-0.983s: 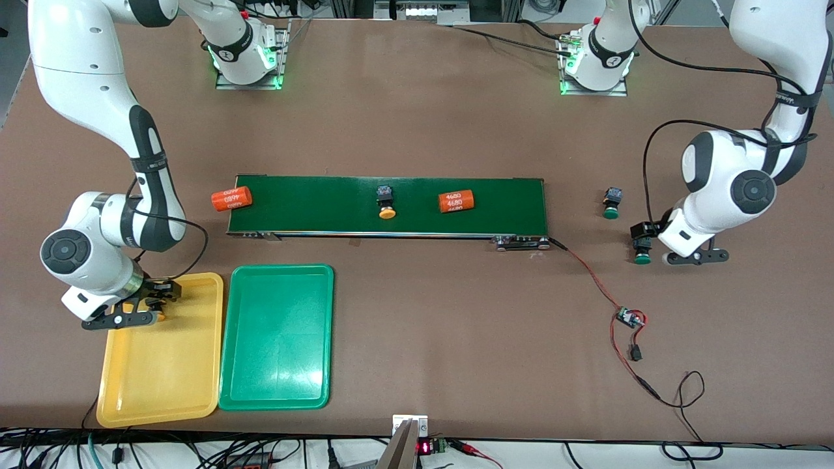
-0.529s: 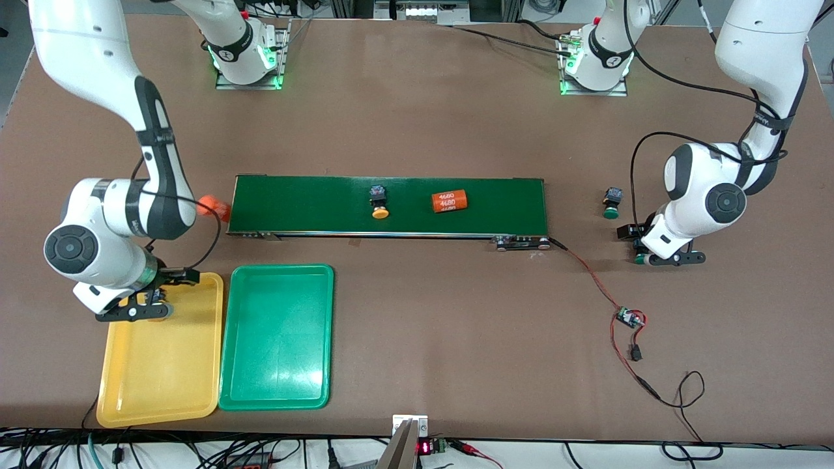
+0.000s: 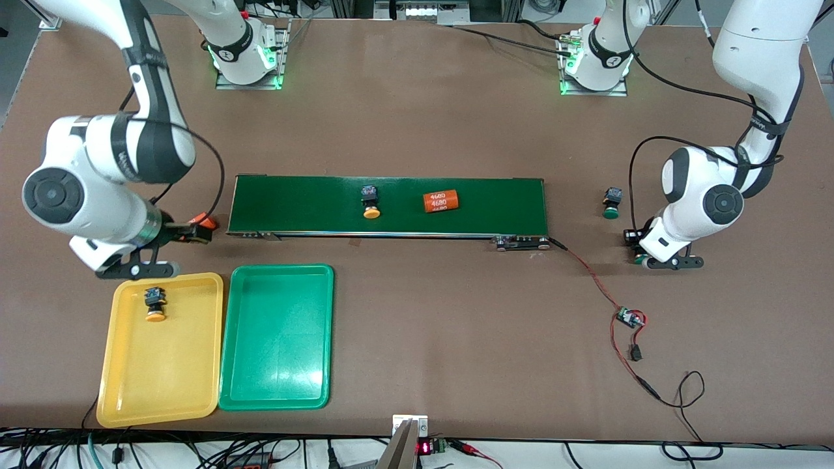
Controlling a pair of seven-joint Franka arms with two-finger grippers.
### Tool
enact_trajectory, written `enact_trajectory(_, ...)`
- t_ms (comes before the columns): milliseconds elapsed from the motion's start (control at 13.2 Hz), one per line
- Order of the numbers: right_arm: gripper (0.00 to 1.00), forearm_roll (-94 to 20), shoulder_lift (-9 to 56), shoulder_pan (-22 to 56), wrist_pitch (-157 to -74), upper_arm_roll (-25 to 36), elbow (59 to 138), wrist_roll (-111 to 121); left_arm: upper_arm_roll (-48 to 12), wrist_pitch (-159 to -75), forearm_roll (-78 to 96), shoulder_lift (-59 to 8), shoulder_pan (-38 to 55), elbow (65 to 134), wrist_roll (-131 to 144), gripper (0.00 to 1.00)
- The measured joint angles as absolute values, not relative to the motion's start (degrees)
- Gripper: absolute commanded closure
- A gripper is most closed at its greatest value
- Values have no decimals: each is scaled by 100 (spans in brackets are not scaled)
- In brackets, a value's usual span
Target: Sort buttons by color to trays
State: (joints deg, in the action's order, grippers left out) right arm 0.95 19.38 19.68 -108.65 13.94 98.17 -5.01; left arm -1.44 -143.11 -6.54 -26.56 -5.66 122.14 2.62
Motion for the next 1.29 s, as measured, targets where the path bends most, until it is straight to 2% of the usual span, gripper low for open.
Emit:
enact_trajectory(302, 0, 96, 1436, 2197, -10868, 1391, 10268, -682, -358, -13993, -654, -2298, -517, 12019, 130, 79)
enact_trajectory(605, 0, 96, 1359, 2200, -10868, 1391, 10285, -679, -1220, -12455, -648, -1802, -439, 11524, 176, 78)
enact_trajectory(831, 0, 95, 1355, 2173, -10876, 1292, 10284, -677, -1931, -11903, -475, -1645, -276, 11471, 902, 78)
enact_trajectory(907, 0, 95, 1353, 2021, -10878, 1027, 10283, -728, -2110, -11866, -287, -1655, -160, 11491, 1244, 78)
enact_trajectory(1134, 0, 103, 1352, 962, -10905, -402, 10282, -1370, -2432, -11886, 383, -1764, 409, 11548, 2191, 78)
enact_trajectory(1285, 0, 103, 1351, 696, -10915, -764, 10306, -1556, -2478, -12170, 691, -1891, 871, 11554, 2455, 78)
